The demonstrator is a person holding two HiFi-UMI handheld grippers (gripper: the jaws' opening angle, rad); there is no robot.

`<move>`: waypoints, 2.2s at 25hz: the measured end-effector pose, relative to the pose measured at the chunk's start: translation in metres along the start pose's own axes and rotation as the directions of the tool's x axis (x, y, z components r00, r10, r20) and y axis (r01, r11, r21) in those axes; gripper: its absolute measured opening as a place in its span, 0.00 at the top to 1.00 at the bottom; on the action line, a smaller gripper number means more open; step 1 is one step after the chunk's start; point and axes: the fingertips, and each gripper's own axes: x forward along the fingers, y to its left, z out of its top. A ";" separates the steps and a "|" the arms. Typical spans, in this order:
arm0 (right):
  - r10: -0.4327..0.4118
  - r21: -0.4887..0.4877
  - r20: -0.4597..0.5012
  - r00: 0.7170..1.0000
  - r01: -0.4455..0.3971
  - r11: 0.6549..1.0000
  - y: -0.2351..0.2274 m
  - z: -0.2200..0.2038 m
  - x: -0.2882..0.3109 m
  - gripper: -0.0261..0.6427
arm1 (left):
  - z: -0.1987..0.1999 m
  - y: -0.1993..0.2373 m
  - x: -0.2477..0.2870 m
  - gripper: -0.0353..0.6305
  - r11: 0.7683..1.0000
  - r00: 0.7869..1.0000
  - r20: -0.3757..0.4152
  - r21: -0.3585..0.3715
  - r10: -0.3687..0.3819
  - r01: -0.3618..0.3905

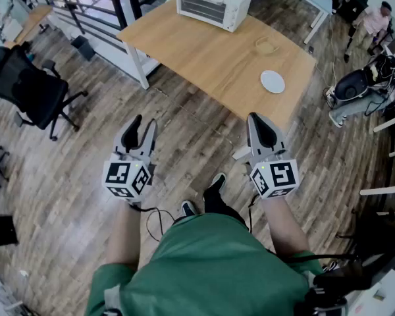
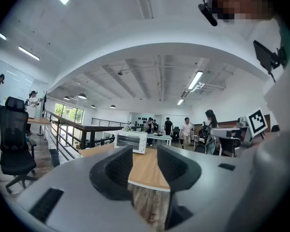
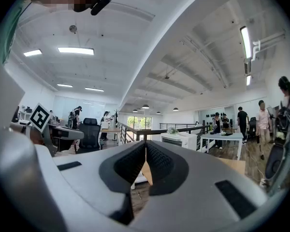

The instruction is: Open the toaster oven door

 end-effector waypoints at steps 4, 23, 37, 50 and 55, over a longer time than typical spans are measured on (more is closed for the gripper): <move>0.002 0.001 0.003 1.000 -0.002 1.000 0.011 0.007 -0.005 0.92 | 0.007 0.002 -0.012 0.69 1.000 1.000 0.001 -0.003 -0.002 0.002; -0.052 0.084 0.019 0.998 0.050 0.995 -0.104 0.007 0.065 0.92 | 0.033 -0.009 0.134 0.70 0.999 1.000 0.016 -0.019 -0.026 0.026; -0.013 0.153 -0.003 1.000 0.013 0.988 -0.206 -0.023 0.136 0.92 | 0.030 -0.021 0.274 0.71 0.995 1.000 -0.023 -0.104 -0.015 0.013; -0.188 0.105 -0.067 0.980 0.194 0.975 -0.280 -0.035 0.220 0.92 | 0.016 0.039 0.451 0.71 0.983 0.993 -0.052 -0.155 -0.106 0.097; -0.249 0.092 -0.087 0.965 0.256 0.962 -0.295 -0.031 0.267 0.92 | 0.015 0.073 0.520 0.71 0.972 0.985 -0.071 -0.186 -0.157 0.142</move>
